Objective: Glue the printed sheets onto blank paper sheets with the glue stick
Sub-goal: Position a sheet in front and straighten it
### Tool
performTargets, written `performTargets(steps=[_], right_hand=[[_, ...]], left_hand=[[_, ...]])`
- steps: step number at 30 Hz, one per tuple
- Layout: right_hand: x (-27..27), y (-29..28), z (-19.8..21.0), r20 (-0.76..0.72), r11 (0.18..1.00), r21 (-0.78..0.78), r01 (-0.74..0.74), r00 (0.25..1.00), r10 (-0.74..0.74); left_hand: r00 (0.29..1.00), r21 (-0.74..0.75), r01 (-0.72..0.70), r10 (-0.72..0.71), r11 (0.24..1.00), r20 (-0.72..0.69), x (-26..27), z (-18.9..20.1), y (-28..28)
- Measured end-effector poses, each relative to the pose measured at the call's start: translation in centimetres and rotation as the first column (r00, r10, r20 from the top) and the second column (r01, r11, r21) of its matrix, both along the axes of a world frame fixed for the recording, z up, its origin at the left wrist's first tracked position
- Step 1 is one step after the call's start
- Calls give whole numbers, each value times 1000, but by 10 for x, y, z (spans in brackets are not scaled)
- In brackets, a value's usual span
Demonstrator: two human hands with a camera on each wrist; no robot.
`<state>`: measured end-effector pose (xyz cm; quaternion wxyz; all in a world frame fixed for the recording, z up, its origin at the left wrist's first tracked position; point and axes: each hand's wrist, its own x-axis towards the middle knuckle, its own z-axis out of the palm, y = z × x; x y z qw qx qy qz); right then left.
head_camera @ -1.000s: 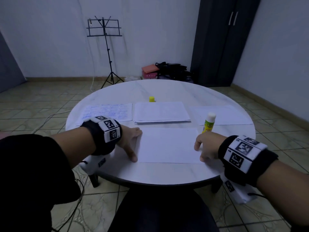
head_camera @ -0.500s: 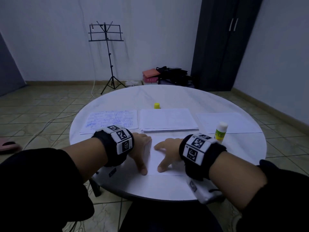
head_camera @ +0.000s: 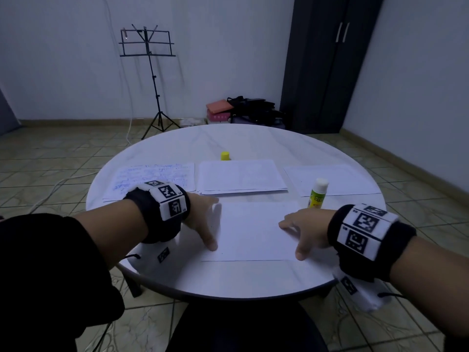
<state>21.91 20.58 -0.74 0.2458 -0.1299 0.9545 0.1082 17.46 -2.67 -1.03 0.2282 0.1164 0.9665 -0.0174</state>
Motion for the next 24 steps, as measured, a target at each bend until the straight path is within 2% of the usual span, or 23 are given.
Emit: performTargets(steps=[5,11,14,17,19,20,22,24], right_hand=[[8,13,-3,-1,999,7,-53,999,53],[10,12,-4,-25,999,-16,-52,998,52],[12,10,-5,-46,999,-15,-45,998,44],[16,9,-5,-67,999,-17,-38,997,37],[20,9,-4,-74,999,-33,-28,997,25],[22,9,-4,-71,999,-40,-20,997,17],[27,6,-3,-80,998,-61,-4,997,-1],[31,5,0,-85,995,-95,42,995,-50]], left_hand=[[995,59,-97,97,994,-12,-4,-4,3],[991,122,-133,133,984,7,-1,-2,9],[988,173,-140,149,975,-38,3,1,9],[957,333,-232,275,914,-88,13,-1,4],[935,491,-312,355,814,6,22,-5,1],[940,524,-312,337,792,49,28,-6,0],[954,554,-278,292,785,65,38,-5,-2],[961,554,-234,276,799,7,42,-1,-3]])
